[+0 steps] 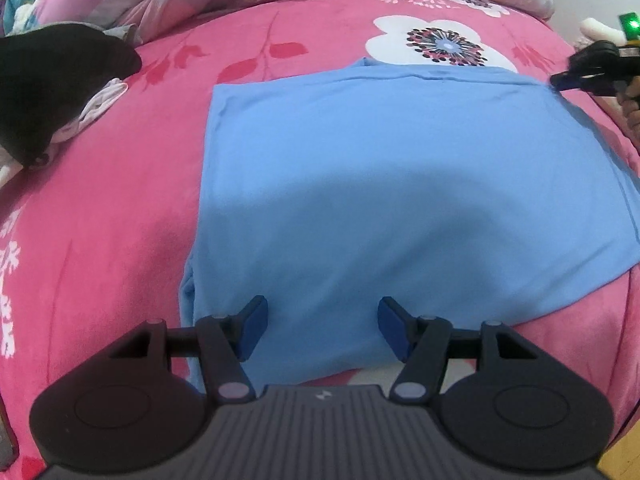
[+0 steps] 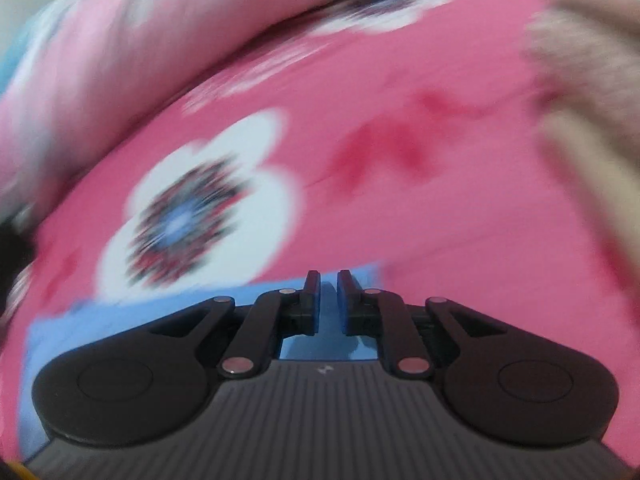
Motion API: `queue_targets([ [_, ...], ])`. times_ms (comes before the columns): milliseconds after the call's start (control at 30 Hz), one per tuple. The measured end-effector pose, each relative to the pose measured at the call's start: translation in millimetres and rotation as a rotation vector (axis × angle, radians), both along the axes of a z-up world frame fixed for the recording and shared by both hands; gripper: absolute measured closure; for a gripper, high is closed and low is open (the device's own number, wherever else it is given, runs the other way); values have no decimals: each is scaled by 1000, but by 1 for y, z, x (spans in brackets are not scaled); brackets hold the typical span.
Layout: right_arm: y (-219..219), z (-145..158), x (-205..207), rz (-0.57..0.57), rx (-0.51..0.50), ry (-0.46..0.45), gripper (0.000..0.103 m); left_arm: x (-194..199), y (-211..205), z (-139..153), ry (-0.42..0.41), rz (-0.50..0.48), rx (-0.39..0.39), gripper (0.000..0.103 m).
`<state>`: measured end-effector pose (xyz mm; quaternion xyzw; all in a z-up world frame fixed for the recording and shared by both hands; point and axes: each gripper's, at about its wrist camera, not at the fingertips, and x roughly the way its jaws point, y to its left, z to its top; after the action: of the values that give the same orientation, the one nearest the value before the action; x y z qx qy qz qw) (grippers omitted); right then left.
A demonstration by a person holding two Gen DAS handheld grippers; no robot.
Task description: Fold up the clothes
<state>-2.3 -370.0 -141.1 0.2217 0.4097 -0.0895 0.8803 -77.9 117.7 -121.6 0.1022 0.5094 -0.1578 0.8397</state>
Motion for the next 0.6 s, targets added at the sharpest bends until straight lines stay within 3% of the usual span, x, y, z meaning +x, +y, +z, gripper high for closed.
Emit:
queue_targets([
  [33,-1,5,-4,1,-3,-4,94,1,1,0,2,0,0,40],
  [167,45,11,-14,273,78,13,94,2,0,0,4,-5,5,40],
  [233,49,3,-17,325,117,37,93,3,0,0,4,-11,10,40],
  [367,-3,-10,-28,102,71,63,98,2,1,0,2,-17,12,39],
  [400,-16,-6,-33,35,41,63,91,2,2,-1,2,-19,13,39],
  [500,-38,11,-50,-87,-53,43,90,3,3,0,6,-22,18,39],
  [600,-13,21,-59,36,43,14,90,4,2,1,11,-21,26,39],
])
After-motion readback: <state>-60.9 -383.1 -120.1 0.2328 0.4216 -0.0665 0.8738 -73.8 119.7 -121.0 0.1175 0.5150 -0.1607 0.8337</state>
